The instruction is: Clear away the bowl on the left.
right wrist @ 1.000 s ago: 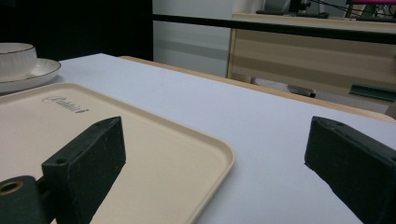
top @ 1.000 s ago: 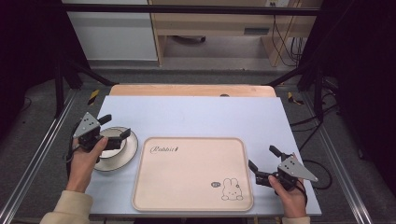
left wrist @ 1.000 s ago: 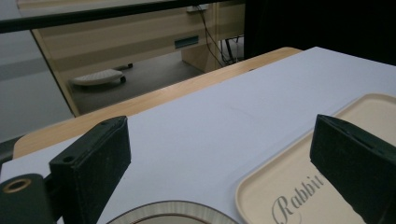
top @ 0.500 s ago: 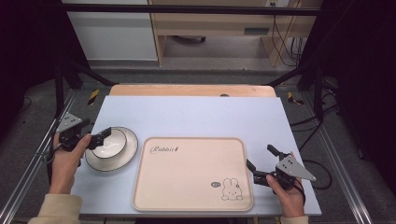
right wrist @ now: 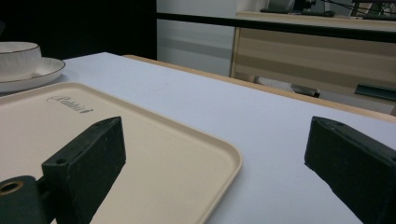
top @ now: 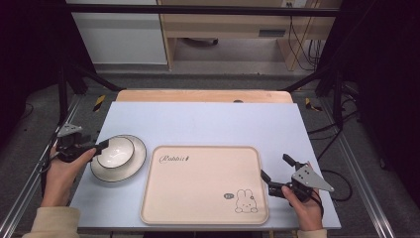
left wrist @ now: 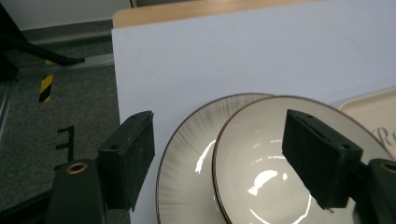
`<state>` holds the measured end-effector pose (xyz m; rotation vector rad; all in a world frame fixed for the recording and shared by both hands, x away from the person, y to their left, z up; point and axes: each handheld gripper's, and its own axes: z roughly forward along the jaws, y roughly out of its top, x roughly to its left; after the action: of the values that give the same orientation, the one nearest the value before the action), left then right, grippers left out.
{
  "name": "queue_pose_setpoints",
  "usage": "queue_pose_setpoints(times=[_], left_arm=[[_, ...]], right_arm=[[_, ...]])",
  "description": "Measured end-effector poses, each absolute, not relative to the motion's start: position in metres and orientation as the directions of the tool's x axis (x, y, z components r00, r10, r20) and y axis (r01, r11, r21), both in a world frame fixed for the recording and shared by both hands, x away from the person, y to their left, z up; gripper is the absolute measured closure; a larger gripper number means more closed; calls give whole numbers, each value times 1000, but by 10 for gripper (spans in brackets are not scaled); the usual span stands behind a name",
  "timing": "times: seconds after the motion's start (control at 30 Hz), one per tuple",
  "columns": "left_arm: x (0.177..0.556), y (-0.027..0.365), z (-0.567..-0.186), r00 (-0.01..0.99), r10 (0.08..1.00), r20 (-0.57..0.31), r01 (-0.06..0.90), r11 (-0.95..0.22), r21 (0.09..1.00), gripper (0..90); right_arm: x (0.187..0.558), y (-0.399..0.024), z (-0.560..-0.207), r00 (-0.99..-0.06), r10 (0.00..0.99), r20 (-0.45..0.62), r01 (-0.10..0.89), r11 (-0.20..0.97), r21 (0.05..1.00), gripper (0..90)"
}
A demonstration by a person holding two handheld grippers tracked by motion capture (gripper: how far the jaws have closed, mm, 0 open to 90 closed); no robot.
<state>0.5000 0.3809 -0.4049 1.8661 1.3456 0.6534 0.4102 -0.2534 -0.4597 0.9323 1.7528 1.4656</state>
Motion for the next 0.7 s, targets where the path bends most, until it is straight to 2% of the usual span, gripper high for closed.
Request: queue_pose_setpoints(times=[0.33, 0.63, 0.7], left_arm=[[503, 379, -414, 274, 961, -35, 646, -157, 747, 312], [505, 373, -421, 302, 952, -41, 686, -187, 703, 484], [506, 373, -423, 302, 952, -44, 696, -189, 692, 500]], right_arm=[[411, -251, -460, -531, 845, -55, 112, 135, 985, 55], [412, -252, -461, -530, 847, -45, 115, 125, 986, 55], [412, -252, -461, -530, 847, -46, 114, 125, 986, 55]])
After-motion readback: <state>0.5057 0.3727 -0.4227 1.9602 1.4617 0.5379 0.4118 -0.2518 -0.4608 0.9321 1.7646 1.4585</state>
